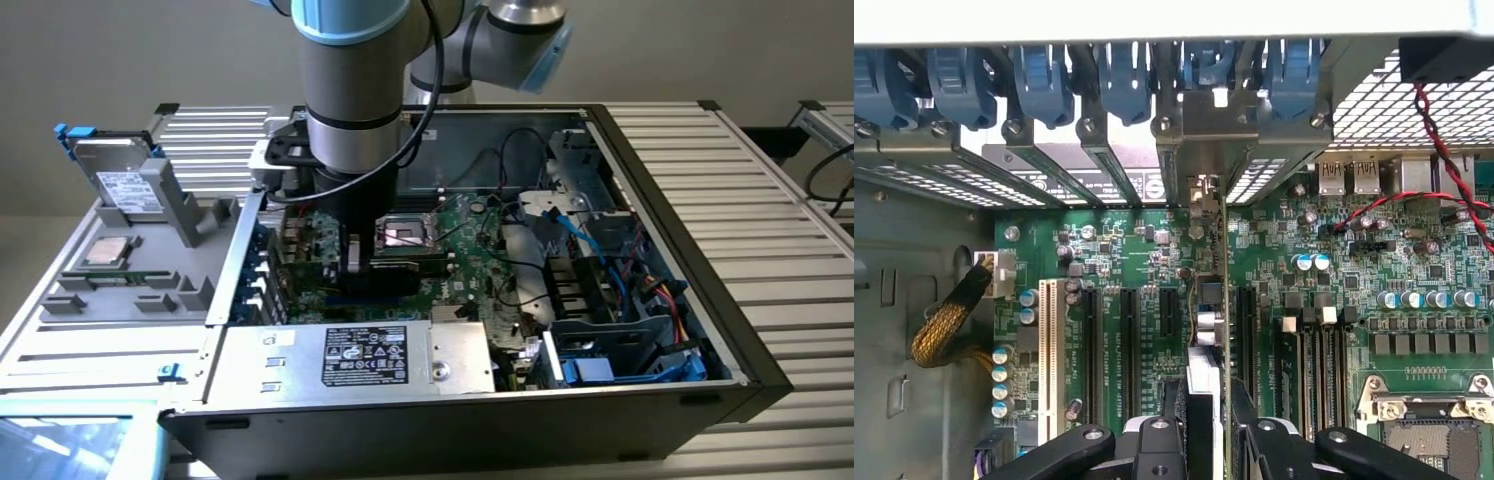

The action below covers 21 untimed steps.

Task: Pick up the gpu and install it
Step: 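Insert the gpu into the slot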

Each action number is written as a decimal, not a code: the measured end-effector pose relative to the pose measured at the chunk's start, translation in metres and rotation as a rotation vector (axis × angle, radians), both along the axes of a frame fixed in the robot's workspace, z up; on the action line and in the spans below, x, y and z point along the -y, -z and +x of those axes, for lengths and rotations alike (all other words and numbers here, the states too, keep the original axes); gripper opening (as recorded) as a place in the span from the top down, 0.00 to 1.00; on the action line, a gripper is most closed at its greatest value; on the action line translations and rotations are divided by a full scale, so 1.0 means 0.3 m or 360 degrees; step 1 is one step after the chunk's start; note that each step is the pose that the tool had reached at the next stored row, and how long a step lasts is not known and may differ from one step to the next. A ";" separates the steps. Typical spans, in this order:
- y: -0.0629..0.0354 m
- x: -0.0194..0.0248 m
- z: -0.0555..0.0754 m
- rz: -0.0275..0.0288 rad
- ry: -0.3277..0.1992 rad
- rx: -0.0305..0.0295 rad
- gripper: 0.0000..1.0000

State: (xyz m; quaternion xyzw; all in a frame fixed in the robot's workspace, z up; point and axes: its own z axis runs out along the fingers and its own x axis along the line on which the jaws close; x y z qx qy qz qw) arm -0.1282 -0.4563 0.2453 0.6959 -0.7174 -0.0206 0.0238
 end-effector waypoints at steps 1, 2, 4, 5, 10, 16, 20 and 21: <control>0.000 0.000 0.000 -0.00001 0.0000 0.00000 0.72; 0.000 0.000 0.000 -0.00001 0.0000 -0.00001 0.72; 0.000 0.000 -0.001 -0.00004 0.0000 -0.00003 0.72; 0.000 -0.001 -0.001 -0.00003 0.0000 -0.00002 0.72; 0.002 -0.004 -0.003 -0.00003 0.0000 -0.00002 0.72; 0.002 -0.003 -0.004 -0.00001 0.0000 -0.00002 0.72; 0.002 0.000 -0.004 -0.00001 0.0000 -0.00002 0.72; 0.002 0.000 -0.004 -0.00002 0.0000 -0.00002 0.72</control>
